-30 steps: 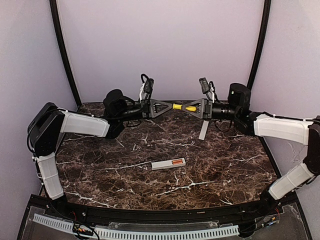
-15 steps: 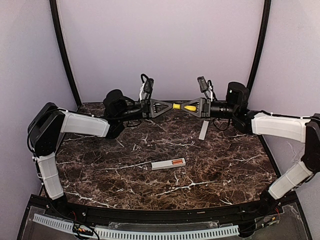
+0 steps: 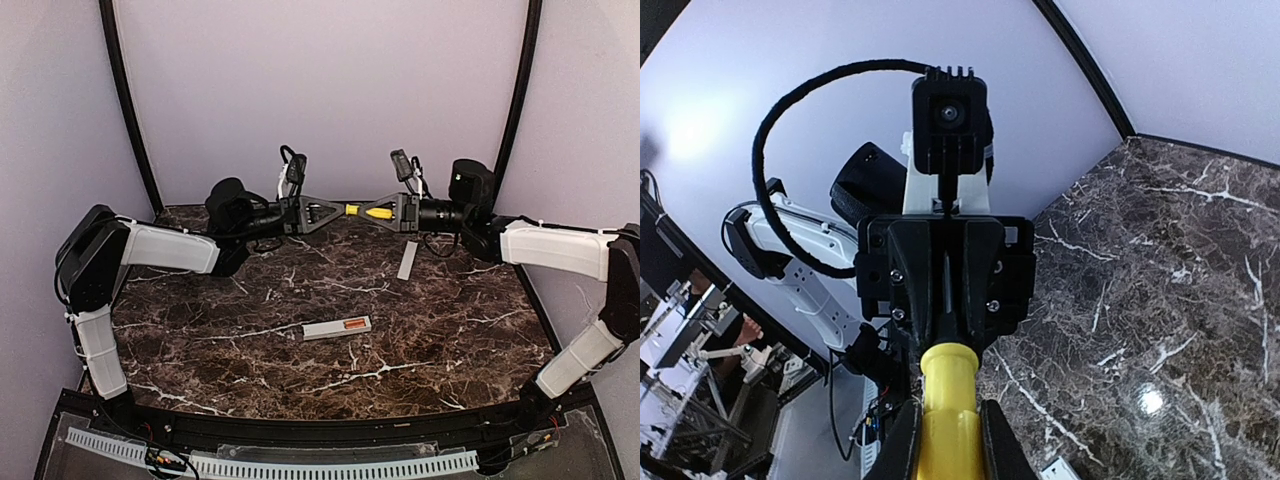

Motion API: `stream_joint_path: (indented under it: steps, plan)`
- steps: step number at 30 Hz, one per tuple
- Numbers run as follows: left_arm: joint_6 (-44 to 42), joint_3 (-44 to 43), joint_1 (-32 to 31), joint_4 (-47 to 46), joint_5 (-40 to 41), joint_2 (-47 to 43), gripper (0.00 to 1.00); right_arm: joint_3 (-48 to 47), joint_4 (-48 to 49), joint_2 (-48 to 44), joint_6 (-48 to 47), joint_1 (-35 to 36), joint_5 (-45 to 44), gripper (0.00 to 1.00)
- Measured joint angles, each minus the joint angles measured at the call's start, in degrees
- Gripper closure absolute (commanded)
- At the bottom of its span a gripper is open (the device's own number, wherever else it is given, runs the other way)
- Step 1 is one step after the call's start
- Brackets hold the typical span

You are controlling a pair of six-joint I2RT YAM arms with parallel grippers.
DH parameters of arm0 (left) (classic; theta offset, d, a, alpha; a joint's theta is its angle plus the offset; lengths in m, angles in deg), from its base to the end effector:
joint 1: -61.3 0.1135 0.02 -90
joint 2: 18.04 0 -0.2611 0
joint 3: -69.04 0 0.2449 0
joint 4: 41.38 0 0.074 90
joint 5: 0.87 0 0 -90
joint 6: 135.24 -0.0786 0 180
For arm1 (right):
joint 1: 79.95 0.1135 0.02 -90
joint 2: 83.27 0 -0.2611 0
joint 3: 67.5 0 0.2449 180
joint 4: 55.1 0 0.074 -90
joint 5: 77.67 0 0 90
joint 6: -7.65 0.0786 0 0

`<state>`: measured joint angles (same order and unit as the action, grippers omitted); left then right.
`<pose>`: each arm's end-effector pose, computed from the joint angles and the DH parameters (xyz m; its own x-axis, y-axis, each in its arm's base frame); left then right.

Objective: Unload the batteries from the remote control

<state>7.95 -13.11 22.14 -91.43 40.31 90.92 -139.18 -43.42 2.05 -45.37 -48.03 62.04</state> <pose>0.3030 -0.3231 0.2996 -0.5789 -0.2084 -0.7883 0.8154 -0.1553 -0.5577 0.2751 0.2420 0.3117 -0.6181 0.0733 -0.7827 -0.7726 0.1274 0.6220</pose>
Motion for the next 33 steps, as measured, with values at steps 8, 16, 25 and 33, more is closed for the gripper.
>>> stream_joint_path:
  steps: [8,16,25,33]
  plan:
    - [-0.5,-0.3,0.0,0.5,-0.2,0.1,0.47,-1.0,-2.3,0.0,-1.5,0.0,0.3,1.0]
    - [-7.8,0.9,0.0,8.7,1.6,-0.9,0.01,-1.8,-11.6,-1.5,-6.6,0.3,-2.1,1.0]
    - [-23.8,7.8,0.0,23.9,12.1,-12.5,0.02,-1.8,-18.4,-5.9,-11.3,-0.1,-5.7,1.0]
    - [-37.9,10.4,0.1,34.9,23.5,-22.6,0.01,-1.8,-23.8,-7.1,-14.0,-0.9,-8.0,1.0]
